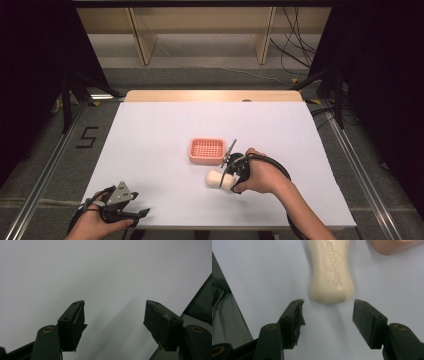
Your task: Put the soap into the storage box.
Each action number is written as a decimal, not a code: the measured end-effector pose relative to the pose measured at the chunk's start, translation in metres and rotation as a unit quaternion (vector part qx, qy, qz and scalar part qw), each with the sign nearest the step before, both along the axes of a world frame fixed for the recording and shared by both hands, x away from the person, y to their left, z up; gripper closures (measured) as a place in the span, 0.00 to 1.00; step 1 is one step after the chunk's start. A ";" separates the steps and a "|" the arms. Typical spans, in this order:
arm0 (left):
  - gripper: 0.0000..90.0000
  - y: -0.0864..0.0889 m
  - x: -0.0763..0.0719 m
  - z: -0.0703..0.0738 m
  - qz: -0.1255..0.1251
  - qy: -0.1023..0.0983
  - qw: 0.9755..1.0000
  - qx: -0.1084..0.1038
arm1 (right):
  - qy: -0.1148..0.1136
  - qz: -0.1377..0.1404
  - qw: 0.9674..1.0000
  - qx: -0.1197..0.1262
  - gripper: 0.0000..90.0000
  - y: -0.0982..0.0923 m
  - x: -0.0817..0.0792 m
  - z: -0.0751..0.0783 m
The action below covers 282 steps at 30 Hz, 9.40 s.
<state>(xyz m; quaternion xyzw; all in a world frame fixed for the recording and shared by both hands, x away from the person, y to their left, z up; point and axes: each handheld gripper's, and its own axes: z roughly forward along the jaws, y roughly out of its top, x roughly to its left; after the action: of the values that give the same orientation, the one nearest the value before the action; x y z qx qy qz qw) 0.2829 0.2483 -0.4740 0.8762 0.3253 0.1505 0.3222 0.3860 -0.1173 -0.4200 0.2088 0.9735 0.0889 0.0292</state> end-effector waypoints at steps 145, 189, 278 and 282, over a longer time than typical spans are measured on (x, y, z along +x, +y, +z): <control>0.36 0.002 0.002 0.002 -0.011 -0.011 1.000 0.004 | 0.006 0.060 0.998 -0.008 0.56 0.040 0.034 -0.035; 0.37 0.001 0.002 0.002 -0.011 -0.012 1.000 0.004 | -0.054 -0.016 0.988 0.141 0.56 -0.007 0.017 -0.009; 0.37 0.013 -0.004 0.007 0.006 -0.026 1.000 0.004 | -0.119 0.009 0.987 0.104 0.56 0.019 0.069 0.031; 0.37 0.012 -0.003 0.006 0.012 -0.029 0.999 -0.009 | -0.121 0.012 0.987 0.105 0.56 0.023 0.071 0.031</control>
<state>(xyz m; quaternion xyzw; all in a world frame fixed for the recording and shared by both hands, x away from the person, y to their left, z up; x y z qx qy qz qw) 0.2795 0.2604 -0.4684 0.8645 0.3274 0.1769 0.3378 0.4567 -0.0940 -0.3890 0.1867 0.9504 0.2158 0.1236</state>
